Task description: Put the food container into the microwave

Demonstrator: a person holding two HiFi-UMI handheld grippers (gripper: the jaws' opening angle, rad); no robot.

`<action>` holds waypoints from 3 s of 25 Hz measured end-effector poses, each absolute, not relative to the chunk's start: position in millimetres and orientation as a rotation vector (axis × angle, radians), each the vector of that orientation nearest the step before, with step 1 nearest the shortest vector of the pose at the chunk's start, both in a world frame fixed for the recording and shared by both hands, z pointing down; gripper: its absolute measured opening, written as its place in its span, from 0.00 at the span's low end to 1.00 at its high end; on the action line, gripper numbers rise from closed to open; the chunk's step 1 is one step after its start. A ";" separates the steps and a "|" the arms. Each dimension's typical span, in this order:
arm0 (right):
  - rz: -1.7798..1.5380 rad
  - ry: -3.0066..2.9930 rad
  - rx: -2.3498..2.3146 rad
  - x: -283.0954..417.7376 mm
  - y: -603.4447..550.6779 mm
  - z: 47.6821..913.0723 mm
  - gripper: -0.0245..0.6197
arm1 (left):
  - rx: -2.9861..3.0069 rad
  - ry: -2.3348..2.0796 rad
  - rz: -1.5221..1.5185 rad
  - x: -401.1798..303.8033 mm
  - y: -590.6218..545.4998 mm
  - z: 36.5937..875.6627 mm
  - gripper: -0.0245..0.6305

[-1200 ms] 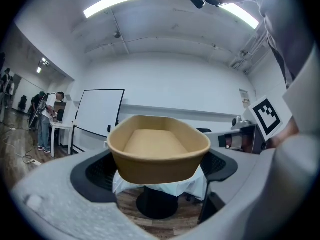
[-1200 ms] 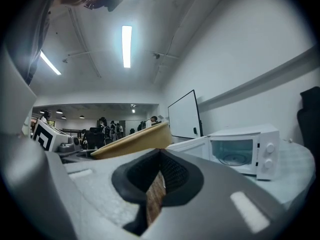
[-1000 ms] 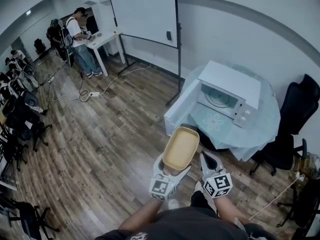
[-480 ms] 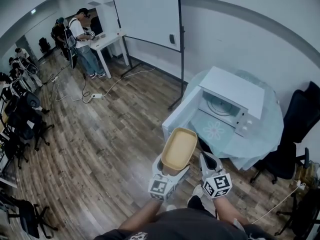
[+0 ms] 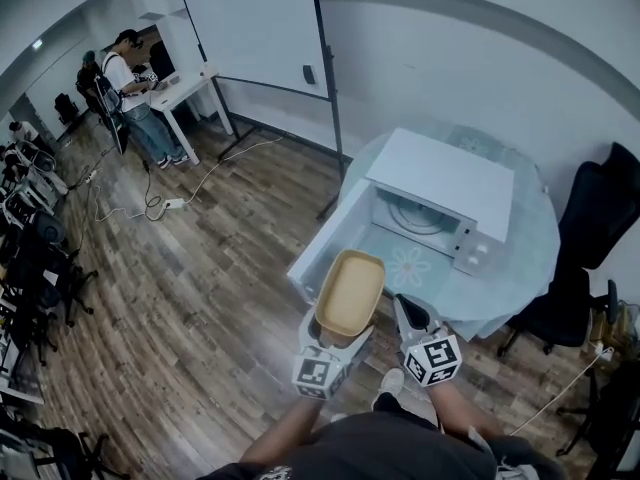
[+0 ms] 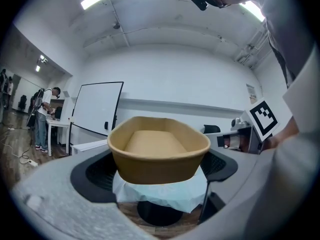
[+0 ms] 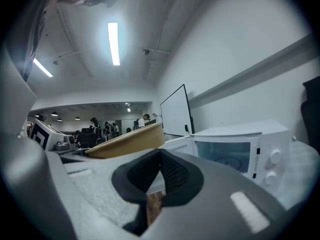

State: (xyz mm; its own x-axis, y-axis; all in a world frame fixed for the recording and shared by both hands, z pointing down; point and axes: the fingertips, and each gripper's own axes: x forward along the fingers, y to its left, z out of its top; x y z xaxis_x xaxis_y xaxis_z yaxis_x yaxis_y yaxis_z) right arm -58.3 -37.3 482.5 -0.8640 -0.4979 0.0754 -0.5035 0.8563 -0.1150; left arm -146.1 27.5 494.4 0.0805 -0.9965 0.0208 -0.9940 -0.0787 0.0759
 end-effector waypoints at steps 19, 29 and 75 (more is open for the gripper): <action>0.263 -2.959 0.834 -24.9 -167.7 497.8 0.04 | 2.246 -2.059 0.065 -122.9 -96.9 503.9 0.84; 0.263 -2.948 0.794 -4.9 -208.5 512.9 0.04 | 2.186 -2.124 0.123 -113.7 -141.9 522.0 0.84; 0.369 -2.711 0.937 -47.5 -318.6 639.7 0.04 | 2.170 -1.909 0.223 -157.1 -294.4 653.8 0.84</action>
State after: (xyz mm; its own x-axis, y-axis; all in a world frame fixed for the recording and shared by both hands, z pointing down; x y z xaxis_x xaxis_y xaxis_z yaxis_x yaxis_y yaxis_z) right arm -47.5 -318.6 639.7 -0.7623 -0.5663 0.3133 -0.6294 0.7614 -0.1552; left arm -157.1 -294.4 653.8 0.1338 -0.9531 0.2716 -0.9900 -0.1162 0.0799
